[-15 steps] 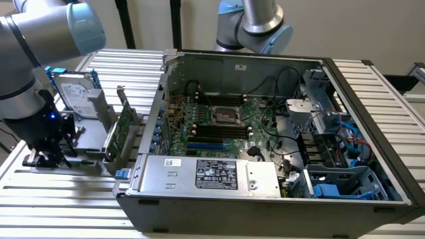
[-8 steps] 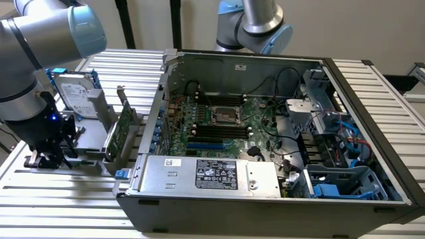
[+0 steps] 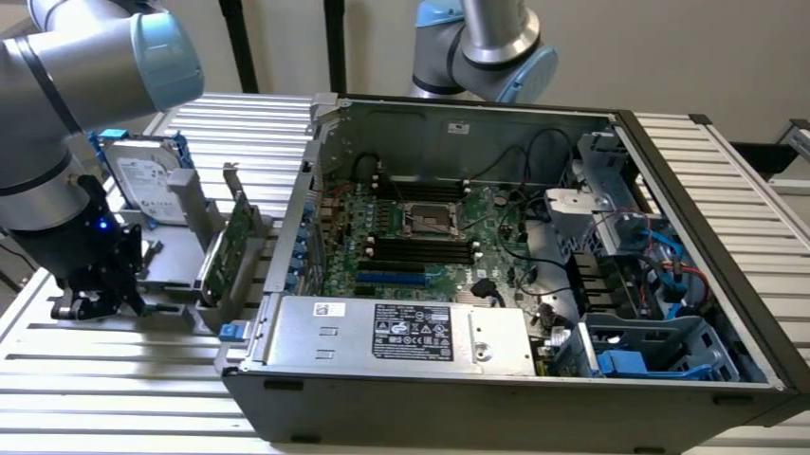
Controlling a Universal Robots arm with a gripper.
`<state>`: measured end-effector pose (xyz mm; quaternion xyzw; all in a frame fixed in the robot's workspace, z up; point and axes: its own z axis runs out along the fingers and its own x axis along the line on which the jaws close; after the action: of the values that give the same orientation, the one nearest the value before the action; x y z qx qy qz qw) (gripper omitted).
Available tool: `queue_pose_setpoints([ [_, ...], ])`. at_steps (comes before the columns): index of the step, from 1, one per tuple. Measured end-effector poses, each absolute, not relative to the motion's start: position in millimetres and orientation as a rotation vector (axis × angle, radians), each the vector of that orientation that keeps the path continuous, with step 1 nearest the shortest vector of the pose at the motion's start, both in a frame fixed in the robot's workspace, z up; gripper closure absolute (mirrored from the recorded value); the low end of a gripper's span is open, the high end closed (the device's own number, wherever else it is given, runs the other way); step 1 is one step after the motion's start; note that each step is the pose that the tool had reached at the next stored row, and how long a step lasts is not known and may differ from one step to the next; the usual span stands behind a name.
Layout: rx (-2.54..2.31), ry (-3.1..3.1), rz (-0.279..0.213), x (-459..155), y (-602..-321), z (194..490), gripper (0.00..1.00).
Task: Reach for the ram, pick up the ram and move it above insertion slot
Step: 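Pick up the ram and move it above insertion slot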
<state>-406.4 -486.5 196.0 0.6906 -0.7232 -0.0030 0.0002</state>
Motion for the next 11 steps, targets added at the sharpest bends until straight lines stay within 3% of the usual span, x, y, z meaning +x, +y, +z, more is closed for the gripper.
queue_pose_setpoints([
  [11, 2.165, -2.267, -0.019, -406.4, -486.5, 196.0, 0.86],
])
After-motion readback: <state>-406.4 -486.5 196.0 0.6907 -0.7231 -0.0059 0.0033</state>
